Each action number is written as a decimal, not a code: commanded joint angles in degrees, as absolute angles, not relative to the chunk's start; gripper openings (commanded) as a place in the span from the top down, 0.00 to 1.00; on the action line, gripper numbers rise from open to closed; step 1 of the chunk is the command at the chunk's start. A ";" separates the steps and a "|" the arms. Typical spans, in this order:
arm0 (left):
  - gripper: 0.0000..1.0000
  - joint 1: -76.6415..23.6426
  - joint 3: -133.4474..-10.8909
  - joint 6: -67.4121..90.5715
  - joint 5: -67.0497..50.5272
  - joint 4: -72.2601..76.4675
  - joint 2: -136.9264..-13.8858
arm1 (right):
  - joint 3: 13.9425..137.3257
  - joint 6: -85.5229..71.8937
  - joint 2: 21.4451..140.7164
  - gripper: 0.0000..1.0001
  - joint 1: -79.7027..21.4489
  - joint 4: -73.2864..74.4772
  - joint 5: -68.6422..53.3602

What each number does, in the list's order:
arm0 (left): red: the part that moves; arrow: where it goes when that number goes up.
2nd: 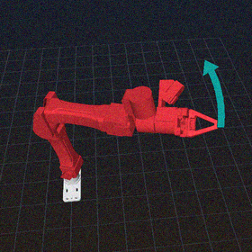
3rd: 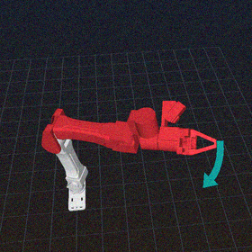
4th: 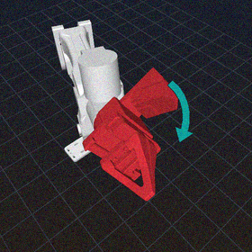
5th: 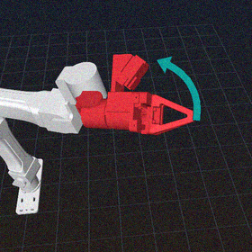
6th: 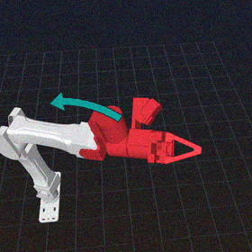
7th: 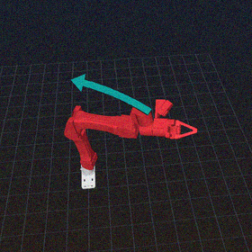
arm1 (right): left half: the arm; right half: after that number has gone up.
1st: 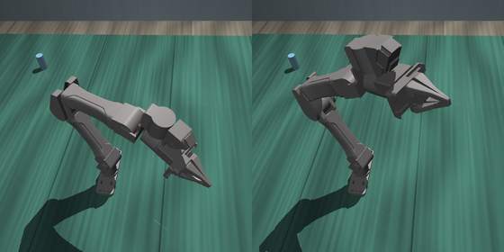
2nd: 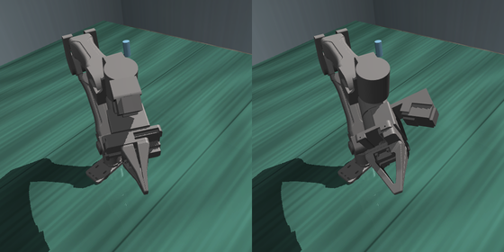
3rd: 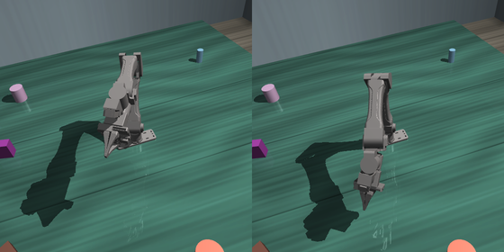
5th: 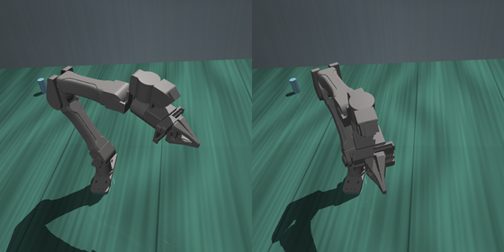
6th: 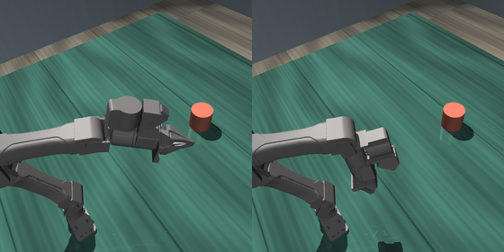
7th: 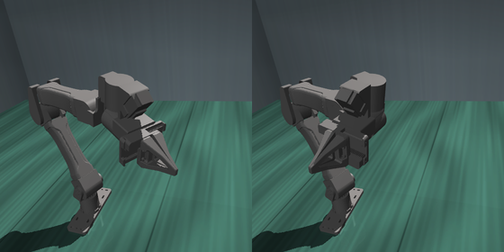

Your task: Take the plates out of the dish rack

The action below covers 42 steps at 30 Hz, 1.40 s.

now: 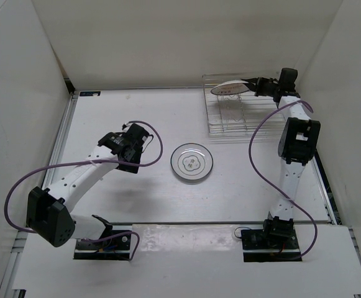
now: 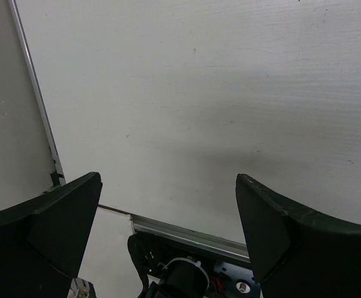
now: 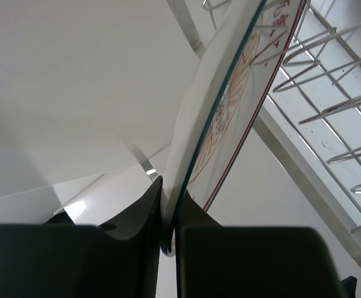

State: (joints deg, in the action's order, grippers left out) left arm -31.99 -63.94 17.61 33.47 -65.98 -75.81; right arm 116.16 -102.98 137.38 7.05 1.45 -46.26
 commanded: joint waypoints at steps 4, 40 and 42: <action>0.00 -31.55 -66.27 18.19 32.87 -65.04 -73.57 | 119.80 -108.36 133.52 1.00 7.47 -9.83 -48.86; 0.00 -31.55 -54.76 17.85 24.26 -63.81 -62.14 | 88.69 -19.52 75.94 1.00 9.50 94.83 -16.27; 0.00 -31.55 -54.23 17.32 23.99 -63.72 -61.53 | 84.74 -18.03 75.76 1.00 9.05 94.75 -9.88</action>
